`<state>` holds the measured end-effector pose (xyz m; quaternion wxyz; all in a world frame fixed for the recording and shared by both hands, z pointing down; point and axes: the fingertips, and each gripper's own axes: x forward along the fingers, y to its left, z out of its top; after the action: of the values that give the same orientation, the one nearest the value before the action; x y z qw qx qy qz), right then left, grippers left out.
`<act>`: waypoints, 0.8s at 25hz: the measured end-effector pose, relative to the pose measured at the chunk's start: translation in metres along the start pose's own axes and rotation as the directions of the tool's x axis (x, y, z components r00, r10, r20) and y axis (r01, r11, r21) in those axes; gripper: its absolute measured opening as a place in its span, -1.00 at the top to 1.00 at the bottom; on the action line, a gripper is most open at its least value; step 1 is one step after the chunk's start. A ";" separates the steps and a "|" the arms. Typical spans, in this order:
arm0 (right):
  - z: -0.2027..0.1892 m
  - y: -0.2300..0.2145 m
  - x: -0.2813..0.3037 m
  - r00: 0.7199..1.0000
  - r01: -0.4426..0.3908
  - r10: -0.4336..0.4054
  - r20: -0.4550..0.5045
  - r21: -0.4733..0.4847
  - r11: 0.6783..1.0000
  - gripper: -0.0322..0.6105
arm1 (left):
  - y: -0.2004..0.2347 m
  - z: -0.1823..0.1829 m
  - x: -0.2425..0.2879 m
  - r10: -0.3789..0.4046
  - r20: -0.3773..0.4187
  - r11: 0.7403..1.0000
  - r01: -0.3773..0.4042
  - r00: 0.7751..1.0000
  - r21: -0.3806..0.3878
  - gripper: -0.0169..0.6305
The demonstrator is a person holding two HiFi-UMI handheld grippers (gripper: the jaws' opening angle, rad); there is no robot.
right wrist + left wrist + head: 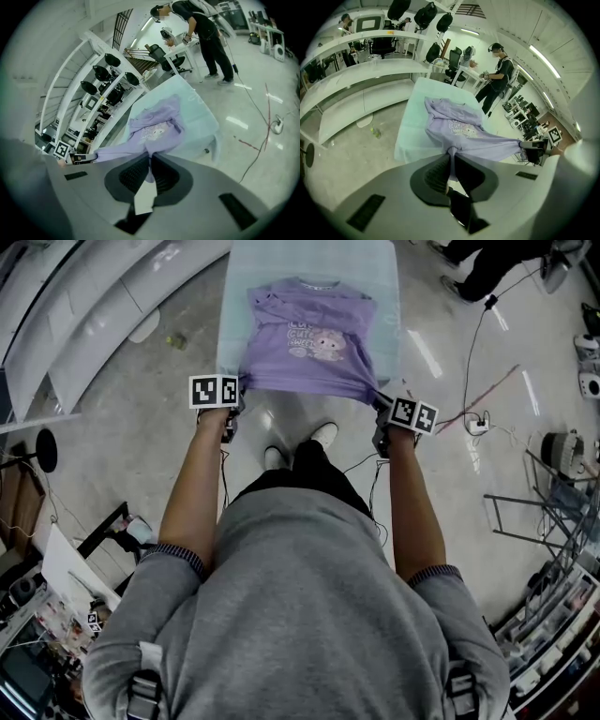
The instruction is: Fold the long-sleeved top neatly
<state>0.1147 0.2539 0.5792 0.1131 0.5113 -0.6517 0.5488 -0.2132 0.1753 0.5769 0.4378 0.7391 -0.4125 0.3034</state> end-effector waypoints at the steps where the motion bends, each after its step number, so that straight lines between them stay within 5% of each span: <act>1: 0.007 0.002 0.001 1.000 -0.006 0.006 0.000 -0.005 1.000 0.80 | -0.001 0.006 0.000 0.003 0.004 1.000 -0.003 1.000 -0.001 0.82; 20: 0.120 -0.002 0.049 0.995 -0.091 0.089 -0.046 -0.039 0.995 0.80 | -0.002 0.099 0.038 0.072 0.028 0.997 -0.071 0.997 -0.035 0.82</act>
<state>0.1440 0.1279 0.5700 0.1131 0.4665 -0.6824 0.5512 -0.1852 0.0737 0.5643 0.4332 0.7205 -0.4502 0.3008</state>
